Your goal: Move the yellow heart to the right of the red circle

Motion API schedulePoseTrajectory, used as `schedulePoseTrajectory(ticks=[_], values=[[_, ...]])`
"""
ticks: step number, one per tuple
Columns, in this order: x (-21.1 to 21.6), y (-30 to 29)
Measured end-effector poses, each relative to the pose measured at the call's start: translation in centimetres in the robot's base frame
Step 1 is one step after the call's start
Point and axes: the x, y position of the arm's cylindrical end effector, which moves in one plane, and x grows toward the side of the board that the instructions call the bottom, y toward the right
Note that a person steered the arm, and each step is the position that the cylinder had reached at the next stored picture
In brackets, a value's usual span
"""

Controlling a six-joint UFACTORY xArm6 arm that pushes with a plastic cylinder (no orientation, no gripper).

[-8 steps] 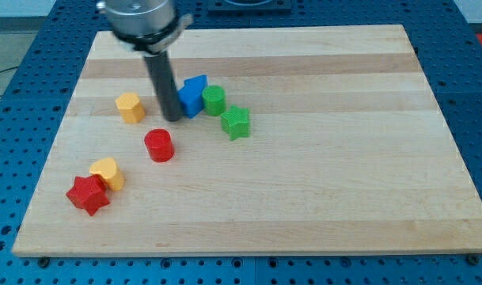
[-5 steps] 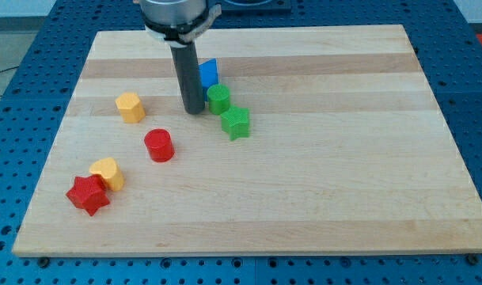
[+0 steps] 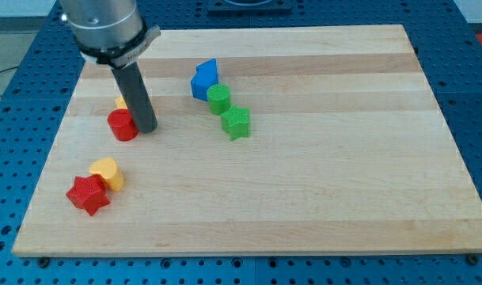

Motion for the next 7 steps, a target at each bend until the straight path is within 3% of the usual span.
schedulePoseTrajectory(ticks=[1,2,3,6,7], values=[[11.0,2.7],[18.4,-2.8],[19.1,-8.7],[8.0,-5.8],[11.3,-5.0]])
